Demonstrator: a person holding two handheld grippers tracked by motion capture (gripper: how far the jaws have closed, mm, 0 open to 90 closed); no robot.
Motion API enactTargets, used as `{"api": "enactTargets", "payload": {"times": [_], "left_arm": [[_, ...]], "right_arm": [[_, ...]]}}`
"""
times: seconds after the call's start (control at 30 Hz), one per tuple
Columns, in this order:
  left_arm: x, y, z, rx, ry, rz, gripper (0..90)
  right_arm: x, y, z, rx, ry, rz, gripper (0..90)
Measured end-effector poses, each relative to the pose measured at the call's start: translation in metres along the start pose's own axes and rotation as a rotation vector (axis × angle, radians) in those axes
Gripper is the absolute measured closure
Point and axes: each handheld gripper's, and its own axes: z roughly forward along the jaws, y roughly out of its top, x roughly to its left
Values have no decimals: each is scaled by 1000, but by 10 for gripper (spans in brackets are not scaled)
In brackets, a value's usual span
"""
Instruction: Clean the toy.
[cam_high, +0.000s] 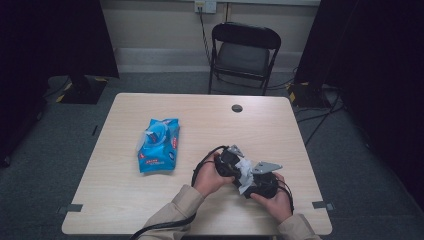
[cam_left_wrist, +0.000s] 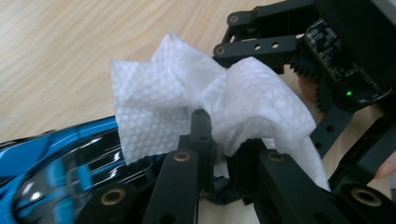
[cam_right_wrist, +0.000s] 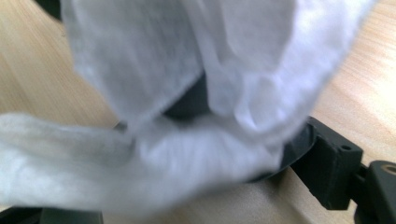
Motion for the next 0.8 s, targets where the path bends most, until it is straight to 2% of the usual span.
{"api": "enactTargets", "payload": {"times": [0.07, 0.13, 0.2, 0.37, 0.57, 0.73, 0.8], "left_arm": [[1, -1, -2, 10, 6, -2, 823], [4, -2, -7, 33, 27, 19, 824], [6, -3, -10, 37, 45, 22, 824], [17, -10, -21, 34, 69, -11, 824], [28, -15, -31, 45, 107, -15, 824], [40, -23, -36, 47, 127, -50, 824], [45, -25, -37, 39, 119, -70, 824]], "right_arm": [[0, 0, 0, 0, 0, -1, 242], [0, 0, 0, 1, 1, 0, 241], [0, 0, 0, 1, 1, -1, 242], [0, 0, 0, 1, 3, -2, 242], [0, 0, 0, 1, 4, -1, 244], [-1, 0, 0, 1, 5, -3, 244], [-1, 0, 0, 1, 6, -4, 244]]}}
